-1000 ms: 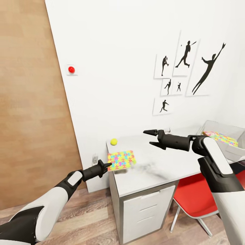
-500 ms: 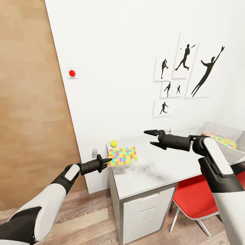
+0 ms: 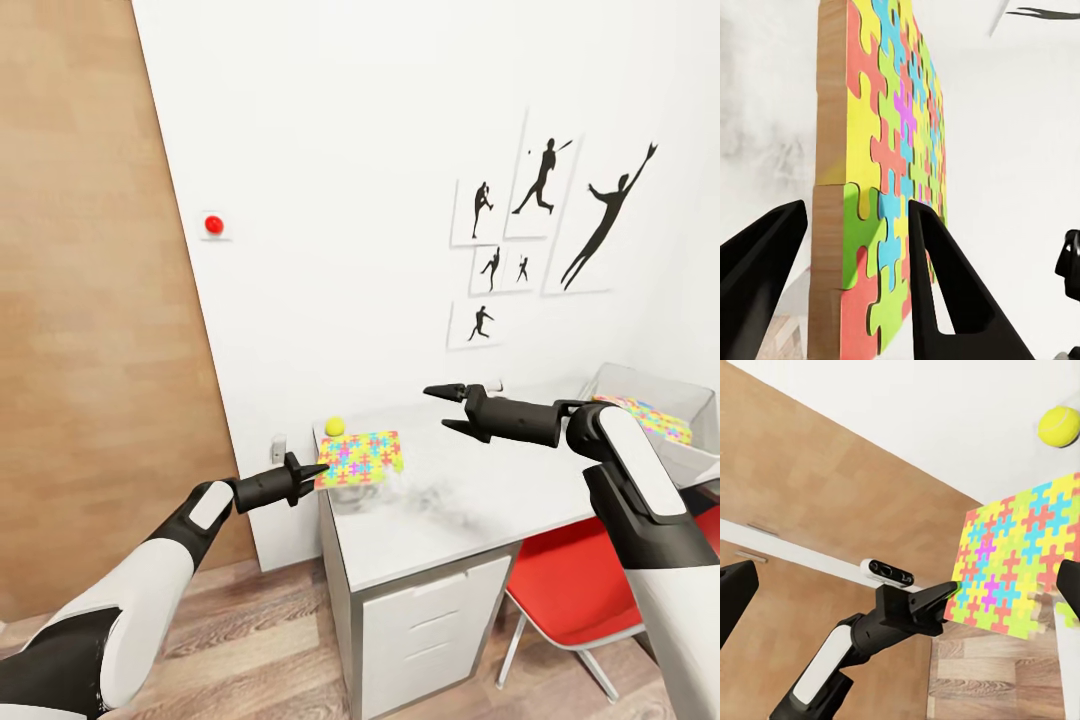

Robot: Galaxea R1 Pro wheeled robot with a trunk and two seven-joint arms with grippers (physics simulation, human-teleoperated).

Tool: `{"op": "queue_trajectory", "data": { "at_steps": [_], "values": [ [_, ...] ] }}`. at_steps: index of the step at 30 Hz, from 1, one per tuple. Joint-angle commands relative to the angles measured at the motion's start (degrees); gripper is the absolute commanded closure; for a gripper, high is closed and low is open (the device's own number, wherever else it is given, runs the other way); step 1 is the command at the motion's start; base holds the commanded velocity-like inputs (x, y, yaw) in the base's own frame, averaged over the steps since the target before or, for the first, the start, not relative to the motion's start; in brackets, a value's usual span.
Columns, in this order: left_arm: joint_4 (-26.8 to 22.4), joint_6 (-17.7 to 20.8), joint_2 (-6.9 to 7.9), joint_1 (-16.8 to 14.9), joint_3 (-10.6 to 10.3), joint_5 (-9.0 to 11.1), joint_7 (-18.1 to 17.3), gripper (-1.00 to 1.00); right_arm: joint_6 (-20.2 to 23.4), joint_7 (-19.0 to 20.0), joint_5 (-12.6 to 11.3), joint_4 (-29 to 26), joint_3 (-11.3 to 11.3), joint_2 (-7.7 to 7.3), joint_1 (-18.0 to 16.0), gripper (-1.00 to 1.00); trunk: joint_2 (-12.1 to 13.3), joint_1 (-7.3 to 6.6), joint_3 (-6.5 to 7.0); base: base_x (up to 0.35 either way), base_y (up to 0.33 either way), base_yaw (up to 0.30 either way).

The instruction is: Put all the toys in the child's room - the three board games (two on the bed and one on the table), the two jigsaw puzzles on the table, and the tennis ball on the table - inside the toy box on the table in the child's room.

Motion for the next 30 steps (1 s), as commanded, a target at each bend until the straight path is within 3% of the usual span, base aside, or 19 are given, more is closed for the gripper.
{"op": "queue_trajectory", "data": {
  "at_steps": [1, 6, 14, 30],
  "values": [
    [0.0, 0.2, -0.07, -0.1, 0.3, -0.4, -0.1, 1.00, 0.0, -0.6, -0.5, 0.0, 0.1, -0.10, 0.0, -1.00, 0.4, -0.22, 0.12, 0.000, 0.000, 0.000],
    [0.0, 0.9, -0.12, -0.1, -0.4, -0.4, -0.1, 1.00, 0.0, -1.3, -0.5, -0.1, 0.1, -0.05, 0.1, -1.00, 2.4, -1.32, 1.01, 0.000, 0.000, 0.000],
    [0.0, 1.5, -0.04, -0.1, -1.0, -0.4, -0.1, 1.00, 0.0, -6.3, -0.7, -0.1, 0.0, -0.01, 0.1, -1.00, 5.6, -3.08, 2.45, 0.000, 0.000, 0.000],
    [-0.1, 1.8, 0.05, -0.1, -0.9, -0.4, -0.1, 1.00, 0.0, -6.8, -0.6, 0.0, -2.6, -0.04, 0.2, -1.00, 12.0, -6.59, 5.32, -0.046, 0.000, 0.000]
  ]
}}
